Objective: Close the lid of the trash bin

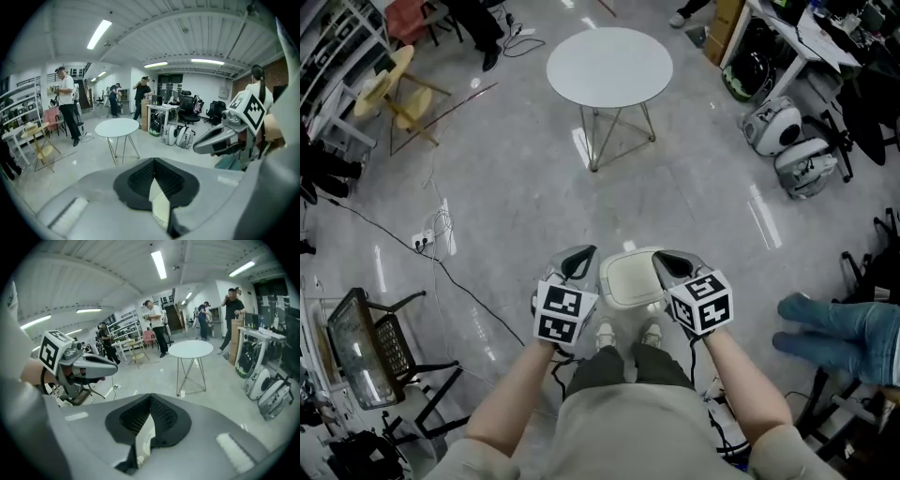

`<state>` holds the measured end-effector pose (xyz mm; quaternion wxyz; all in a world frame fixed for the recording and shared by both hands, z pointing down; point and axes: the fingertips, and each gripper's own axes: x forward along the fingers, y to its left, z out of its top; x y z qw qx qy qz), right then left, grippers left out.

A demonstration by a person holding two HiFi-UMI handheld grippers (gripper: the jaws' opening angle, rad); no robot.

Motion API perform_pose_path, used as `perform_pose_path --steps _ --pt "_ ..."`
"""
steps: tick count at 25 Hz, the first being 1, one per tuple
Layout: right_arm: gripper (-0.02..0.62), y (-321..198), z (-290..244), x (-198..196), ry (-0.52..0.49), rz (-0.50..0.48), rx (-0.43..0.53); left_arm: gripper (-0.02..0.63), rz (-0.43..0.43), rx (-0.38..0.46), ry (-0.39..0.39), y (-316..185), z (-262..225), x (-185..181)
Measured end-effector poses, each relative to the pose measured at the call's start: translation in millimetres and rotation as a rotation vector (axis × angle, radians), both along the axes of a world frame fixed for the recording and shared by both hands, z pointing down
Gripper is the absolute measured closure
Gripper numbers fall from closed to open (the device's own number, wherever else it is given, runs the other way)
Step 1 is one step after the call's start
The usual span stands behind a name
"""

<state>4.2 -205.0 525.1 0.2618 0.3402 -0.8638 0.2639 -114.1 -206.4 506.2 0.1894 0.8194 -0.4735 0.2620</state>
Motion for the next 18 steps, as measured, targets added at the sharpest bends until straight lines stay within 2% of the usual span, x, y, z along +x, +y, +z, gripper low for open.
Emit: perform_pose_path --steps 6,11,13,16,18 --pt "0.592 -11 -115 30 -0.084 0.063 0.186 0.603 0.055 0.178 0.007 -15 -100 25" --pt "0.592 0 -194 45 -0.158 0.082 0.326 0.603 0.111 0.313 0.033 -15 -172 43" --pt "0.592 6 -220 50 -0.186 0.091 0.367 0.603 0.117 0.368 0.045 -13 -201 48" --pt "0.592 18 -258 60 -0.210 0.113 0.456 0.603 0.125 0.472 -0.002 -3 -234 51" --pt "0.592 23 -282 72 -0.212 0.145 0.528 0.603 0.099 0.508 0.000 4 -250 52"
